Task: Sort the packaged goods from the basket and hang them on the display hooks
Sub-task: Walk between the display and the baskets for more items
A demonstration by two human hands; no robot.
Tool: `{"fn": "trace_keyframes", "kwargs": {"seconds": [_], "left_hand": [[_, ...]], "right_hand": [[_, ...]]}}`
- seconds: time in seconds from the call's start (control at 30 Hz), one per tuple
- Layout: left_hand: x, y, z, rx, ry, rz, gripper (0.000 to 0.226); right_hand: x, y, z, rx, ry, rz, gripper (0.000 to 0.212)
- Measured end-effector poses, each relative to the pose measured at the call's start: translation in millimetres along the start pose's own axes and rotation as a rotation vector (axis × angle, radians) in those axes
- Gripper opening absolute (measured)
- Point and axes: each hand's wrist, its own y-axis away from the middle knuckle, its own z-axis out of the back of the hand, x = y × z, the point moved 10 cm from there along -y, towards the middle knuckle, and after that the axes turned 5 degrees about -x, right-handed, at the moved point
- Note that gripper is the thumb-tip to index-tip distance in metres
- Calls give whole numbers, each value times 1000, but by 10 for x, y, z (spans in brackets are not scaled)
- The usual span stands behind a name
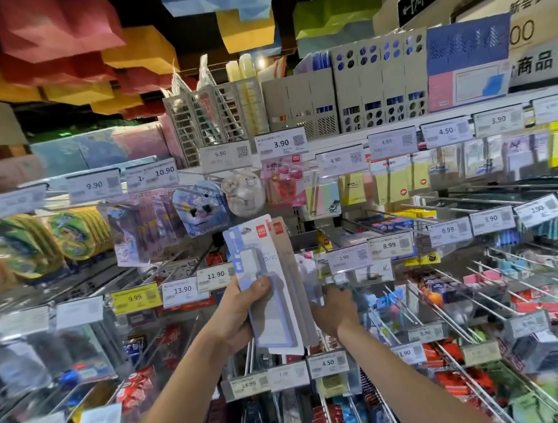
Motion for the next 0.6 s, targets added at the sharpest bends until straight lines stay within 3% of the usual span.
{"fn": "trace_keyframes", "kwargs": {"seconds": [0.07, 0.17, 0.27, 0.37, 0.47, 0.6], "left_hand": [[-14, -11, 7, -1, -7, -10, 82], [-3, -11, -32, 5, -23, -4, 64], [-22, 5, -68, -16, -8, -22, 59], [-53, 0, -53, -73, -21, -57, 69], [-69, 17, -80, -89, -12, -75, 80], [-95, 54, -130, -82, -18, -86, 79]], "right_hand": [[147, 166, 172, -85, -212, 57, 17], [375, 508, 514, -195, -537, 159, 25], [710, 873, 814, -282, -687, 376, 29], [991, 1044, 753, -180, -518, 546, 22], [977, 1022, 613, -163, -327, 523, 52], [976, 1046, 655, -236, -334, 518, 39]]}}
